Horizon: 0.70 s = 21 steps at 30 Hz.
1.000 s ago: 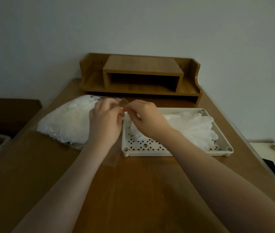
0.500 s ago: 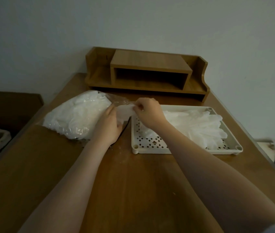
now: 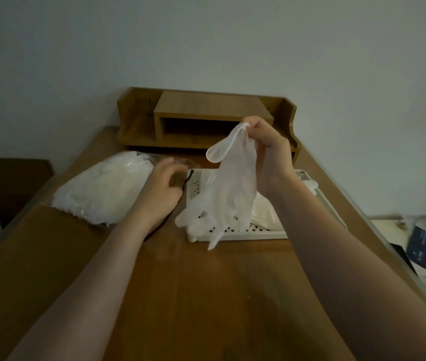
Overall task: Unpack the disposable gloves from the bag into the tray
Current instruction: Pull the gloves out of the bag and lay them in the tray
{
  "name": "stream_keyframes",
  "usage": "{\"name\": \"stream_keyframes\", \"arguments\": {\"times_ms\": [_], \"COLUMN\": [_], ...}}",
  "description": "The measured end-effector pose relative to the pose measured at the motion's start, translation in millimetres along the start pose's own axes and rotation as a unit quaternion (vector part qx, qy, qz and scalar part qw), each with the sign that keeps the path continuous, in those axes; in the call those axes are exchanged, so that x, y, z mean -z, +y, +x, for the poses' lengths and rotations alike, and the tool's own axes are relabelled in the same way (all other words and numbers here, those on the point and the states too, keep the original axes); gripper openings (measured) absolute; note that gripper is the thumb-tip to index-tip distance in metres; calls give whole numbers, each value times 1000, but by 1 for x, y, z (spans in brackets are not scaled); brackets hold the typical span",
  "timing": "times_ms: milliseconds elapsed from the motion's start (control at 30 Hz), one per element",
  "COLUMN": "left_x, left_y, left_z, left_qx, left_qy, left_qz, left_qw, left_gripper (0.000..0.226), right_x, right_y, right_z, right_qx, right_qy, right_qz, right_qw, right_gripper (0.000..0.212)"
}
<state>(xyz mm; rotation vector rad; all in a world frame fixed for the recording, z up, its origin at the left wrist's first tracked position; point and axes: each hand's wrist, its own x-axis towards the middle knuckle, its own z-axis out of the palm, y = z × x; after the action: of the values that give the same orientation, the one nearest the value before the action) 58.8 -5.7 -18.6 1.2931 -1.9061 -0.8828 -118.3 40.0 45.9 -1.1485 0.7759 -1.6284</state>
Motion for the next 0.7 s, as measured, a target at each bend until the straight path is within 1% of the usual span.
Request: {"name": "stream_keyframes", "arguments": {"times_ms": [33, 67, 100, 133, 167, 200, 233, 267, 333, 433, 500, 533, 567, 633, 700], "left_x": [3, 5, 7, 8, 7, 5, 3, 0, 0, 1, -2, -5, -8, -13, -17], "left_y": [16, 31, 45, 58, 68, 77, 83, 91, 102, 115, 121, 122, 123, 126, 129], "left_z": [-3, -6, -9, -12, -13, -12, -10, -8, -2, 2, 0, 0, -1, -2, -2], "left_qx": [-30, -47, -62, -79, -95, -111, -121, -122, -105, -73, -60, -54, -47, -35, -37], "left_qy": [9, -4, -31, -61, -83, -91, -89, -81, -90, -154, -178, -181, -182, -178, -154], "left_qz": [-65, -127, -172, -177, -149, -109, -73, -52, -63, -84, -94, -98, -101, -110, -137], "left_qw": [997, 991, 983, 979, 981, 984, 986, 988, 988, 982, 978, 977, 977, 977, 978], "left_gripper": [40, 33, 40, 57, 71, 79, 80, 75, 62, 42, 35, 32, 30, 29, 27], "right_x": [3, 5, 8, 10, 12, 14, 16, 19, 24, 33, 42, 47, 51, 58, 58], "right_y": [-4, -6, -8, -10, -12, -14, -16, -19, -23, -32, -35, -36, -37, -37, -37], "right_z": [-1, -1, -1, -2, -3, -4, -5, -6, -9, -12, -13, -13, -13, -15, -19], "right_qx": [3, 7, 13, 18, 22, 27, 31, 36, 37, 24, 8, -2, -11, -42, -92], "right_qy": [-8, -14, -24, -33, -42, -50, -57, -66, -88, -102, -81, -64, -51, -47, -64], "right_qz": [-5, -22, -41, -58, -70, -81, -91, -98, -98, -89, -86, -87, -92, -87, -80], "right_qw": [1000, 1000, 999, 998, 996, 995, 994, 992, 991, 990, 993, 994, 994, 994, 990], "right_gripper": [9, 8, 9, 10, 12, 15, 18, 21, 23, 23, 20, 16, 17, 28, 40]}}
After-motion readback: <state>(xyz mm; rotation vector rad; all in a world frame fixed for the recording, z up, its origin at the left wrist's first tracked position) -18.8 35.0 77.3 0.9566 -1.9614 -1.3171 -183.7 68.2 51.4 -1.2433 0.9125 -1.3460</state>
